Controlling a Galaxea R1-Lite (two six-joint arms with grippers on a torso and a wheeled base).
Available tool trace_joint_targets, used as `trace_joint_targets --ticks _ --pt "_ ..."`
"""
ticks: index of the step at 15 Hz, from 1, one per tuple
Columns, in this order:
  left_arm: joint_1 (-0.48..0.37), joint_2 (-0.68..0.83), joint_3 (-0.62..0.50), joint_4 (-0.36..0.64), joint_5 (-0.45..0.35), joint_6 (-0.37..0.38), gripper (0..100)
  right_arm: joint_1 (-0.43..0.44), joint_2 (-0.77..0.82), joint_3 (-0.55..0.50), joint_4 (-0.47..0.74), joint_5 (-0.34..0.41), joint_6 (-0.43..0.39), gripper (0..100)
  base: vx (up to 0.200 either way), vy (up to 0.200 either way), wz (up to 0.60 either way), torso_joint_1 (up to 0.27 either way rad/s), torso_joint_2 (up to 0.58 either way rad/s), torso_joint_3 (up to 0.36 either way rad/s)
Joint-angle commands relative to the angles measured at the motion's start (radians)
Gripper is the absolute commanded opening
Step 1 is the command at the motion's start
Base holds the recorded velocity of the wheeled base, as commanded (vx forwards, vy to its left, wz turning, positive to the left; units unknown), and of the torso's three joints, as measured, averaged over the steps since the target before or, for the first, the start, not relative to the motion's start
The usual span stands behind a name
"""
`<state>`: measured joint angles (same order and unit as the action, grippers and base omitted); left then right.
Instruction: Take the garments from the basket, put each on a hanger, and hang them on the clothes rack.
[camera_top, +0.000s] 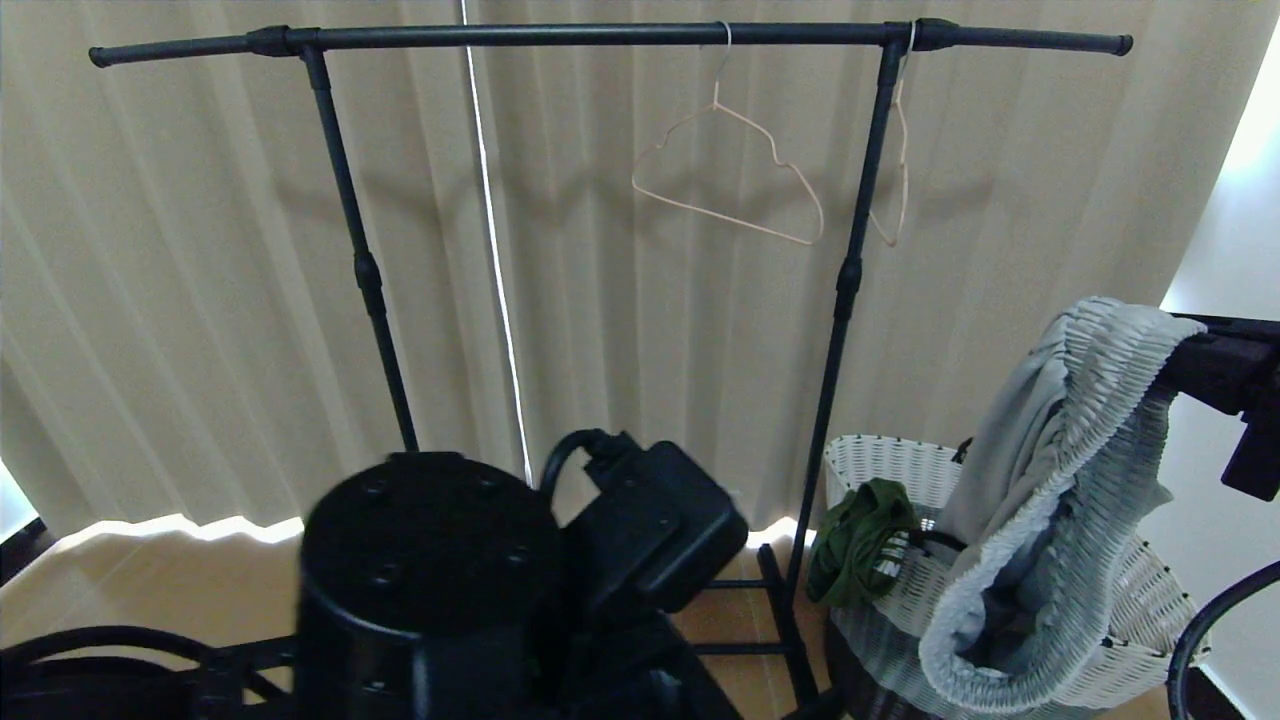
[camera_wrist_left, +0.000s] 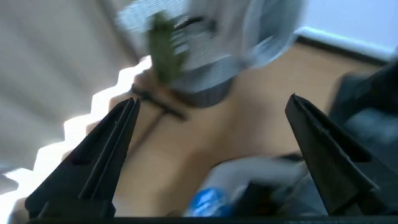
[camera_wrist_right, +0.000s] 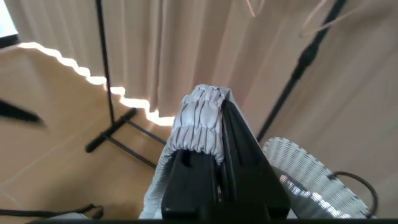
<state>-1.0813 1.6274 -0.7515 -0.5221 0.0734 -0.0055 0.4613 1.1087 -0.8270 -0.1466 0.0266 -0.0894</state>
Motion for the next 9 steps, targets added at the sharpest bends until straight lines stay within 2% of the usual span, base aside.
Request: trace_joint_targets --ticks 1,3,5,6,7,9 --pt "-0.062 0.18 -0.12 -0.018 0.012 -0.048 100 0.022 -0.004 0.003 -0.016 0.016 0.028 0 0.0 0.0 0.0 0.0 0.0 0.0" --pt "-0.058 0.27 -0.216 -0.019 0.022 -0.056 100 0.04 -0.009 0.0 -0.021 0.024 0.066 0 0.0 0.0 0.0 0.0 0.0 0.0" --pt "-0.057 0.359 -0.324 -0.018 0.069 -0.103 100 0.042 -0.017 -0.001 -0.022 0.024 0.071 0 0.0 0.0 0.0 0.0 0.0 0.0" --pt "-0.057 0.364 -0.327 -0.019 0.072 -0.103 100 0.042 -0.018 -0.001 -0.022 0.024 0.071 0 0.0 0.0 0.0 0.0 0.0 0.0" --pt "-0.037 0.425 -0.385 -0.018 0.126 -0.116 100 0.043 -0.036 0.003 -0.022 0.024 0.071 0 0.0 0.0 0.0 0.0 0.0 0.0" --pt "-0.026 0.456 -0.399 -0.018 0.132 -0.117 100 0.045 -0.059 0.009 -0.021 0.053 0.071 0 0.0 0.0 0.0 0.0 0.0 0.0"
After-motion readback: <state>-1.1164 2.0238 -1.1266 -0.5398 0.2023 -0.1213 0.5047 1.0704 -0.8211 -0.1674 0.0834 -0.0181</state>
